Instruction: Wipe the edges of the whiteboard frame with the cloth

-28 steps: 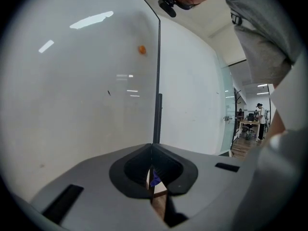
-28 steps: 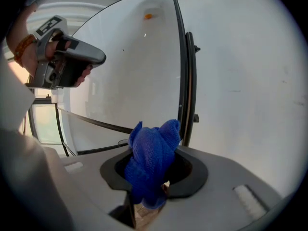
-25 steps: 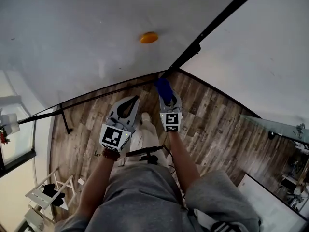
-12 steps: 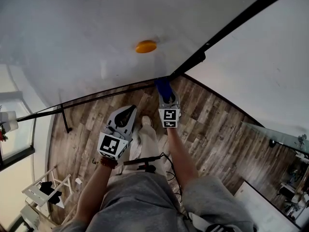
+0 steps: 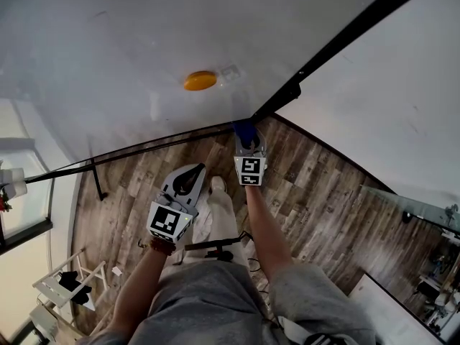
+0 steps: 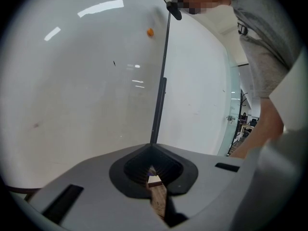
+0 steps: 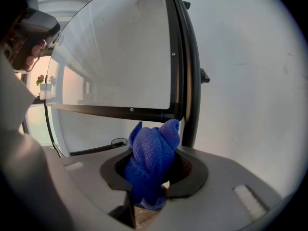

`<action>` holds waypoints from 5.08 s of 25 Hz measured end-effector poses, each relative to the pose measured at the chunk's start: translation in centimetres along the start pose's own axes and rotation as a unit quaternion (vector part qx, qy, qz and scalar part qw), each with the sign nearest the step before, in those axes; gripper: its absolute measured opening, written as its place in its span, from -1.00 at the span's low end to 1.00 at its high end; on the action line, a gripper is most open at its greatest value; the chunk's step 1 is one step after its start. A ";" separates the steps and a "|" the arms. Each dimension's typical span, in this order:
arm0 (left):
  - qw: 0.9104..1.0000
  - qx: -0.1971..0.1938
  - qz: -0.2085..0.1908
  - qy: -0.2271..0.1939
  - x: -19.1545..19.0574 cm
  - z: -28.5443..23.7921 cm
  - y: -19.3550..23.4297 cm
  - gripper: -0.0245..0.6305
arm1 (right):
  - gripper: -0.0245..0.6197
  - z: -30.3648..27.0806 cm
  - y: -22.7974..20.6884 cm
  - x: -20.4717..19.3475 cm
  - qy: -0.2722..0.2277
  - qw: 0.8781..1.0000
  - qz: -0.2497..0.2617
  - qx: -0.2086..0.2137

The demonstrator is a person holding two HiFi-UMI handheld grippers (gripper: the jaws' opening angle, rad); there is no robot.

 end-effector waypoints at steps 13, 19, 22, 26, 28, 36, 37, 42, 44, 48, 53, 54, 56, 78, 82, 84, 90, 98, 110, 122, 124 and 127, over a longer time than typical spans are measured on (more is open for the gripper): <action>1.000 0.006 0.021 -0.002 -0.7 -0.7 -0.9 -0.90 | -0.49 -0.6 -0.6 1.5 -0.013 1.000 -0.005 0.005; 1.000 0.006 0.027 -0.006 -0.7 -0.8 -0.9 -0.90 | -0.50 -0.6 -0.5 1.6 -0.004 1.000 -0.008 0.008; 1.000 0.009 0.029 -0.008 -0.6 -1.0 -0.7 -0.90 | -0.50 -0.8 -0.6 1.2 0.002 1.000 -0.009 0.006; 0.999 0.009 0.030 -0.010 -0.5 -1.0 -0.5 -0.90 | -0.50 -0.8 -0.5 1.3 0.006 1.000 -0.012 0.007; 0.999 0.011 0.031 -0.011 -0.5 -0.9 -0.5 -0.90 | -0.50 -0.9 -0.4 1.0 0.007 1.000 -0.014 0.012; 0.999 0.015 0.032 -0.009 -0.5 -0.8 -0.4 -0.90 | -0.50 -0.9 0.0 1.2 0.013 1.000 -0.011 0.025; 0.999 0.017 0.033 -0.008 -0.6 -0.7 -0.4 -0.90 | -0.50 -1.0 0.2 1.3 0.013 0.999 -0.011 0.028; 0.999 0.017 0.034 -0.011 -0.9 -0.6 -0.6 -0.90 | -0.50 -1.0 0.6 1.3 0.012 0.999 -0.008 0.034; 0.999 0.015 0.033 -0.009 -1.0 -0.2 -0.4 -0.90 | -0.50 -1.0 0.9 1.5 0.012 0.999 -0.012 0.030; 0.999 0.015 0.030 0.001 -1.3 0.2 0.1 -0.90 | -0.50 -1.1 1.6 1.5 0.018 0.999 -0.014 0.033; 0.999 0.015 0.033 -0.010 -0.9 0.4 0.7 -0.90 | -0.50 -1.2 2.4 1.7 0.019 0.999 -0.010 0.038; 0.999 0.016 0.034 -0.009 -1.0 0.6 0.9 -0.90 | -0.50 -1.2 2.6 1.7 0.019 0.999 -0.011 0.038; 0.999 0.019 0.037 -0.008 -1.3 0.7 1.2 -0.90 | -0.50 -1.4 2.8 1.7 0.018 0.999 -0.016 0.038; 0.997 0.046 0.066 -0.012 -3.3 4.0 4.1 -0.90 | -0.50 -1.9 7.5 2.5 0.032 0.998 -0.016 0.050; 0.996 0.046 0.070 -0.016 -3.3 4.2 4.4 -0.90 | -0.50 -2.1 8.1 2.6 0.034 0.998 -0.015 0.054; 0.996 0.047 0.071 -0.017 -3.3 4.5 4.5 -0.90 | -0.50 -2.1 8.5 2.7 0.035 0.998 -0.014 0.057; 0.996 0.050 0.075 -0.018 -3.8 5.3 5.4 -0.90 | -0.50 -2.2 9.9 2.8 0.037 0.997 -0.022 0.059; 0.996 0.036 0.079 -0.024 -4.9 7.1 7.0 -0.90 | -0.50 -2.5 12.2 3.0 0.044 0.998 -0.033 0.039; 0.998 -0.045 0.042 -0.013 -7.0 11.6 12.7 -0.90 | -0.50 -3.1 16.8 3.9 0.046 0.998 -0.036 -0.005; 0.998 -0.007 0.051 -0.022 -8.0 13.4 14.1 -0.90 | -0.50 -4.1 17.2 3.1 0.044 0.998 -0.034 -0.005; 0.998 0.002 0.058 -0.026 -8.1 13.6 14.4 -0.90 | -0.50 -4.1 17.3 3.4 0.047 0.998 -0.030 0.001; 0.998 0.001 0.060 -0.024 -8.3 13.5 14.7 -0.90 | -0.50 -4.2 17.4 3.5 0.051 0.998 -0.025 0.006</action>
Point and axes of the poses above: the fingertips, and each gripper's own axes: z backward along the fingers, y to its left, x out of its top, the point moved 10 cm from there along z, backward along the fingers, and after that the axes turned 9 degrees about y, right-handed, at the moved point
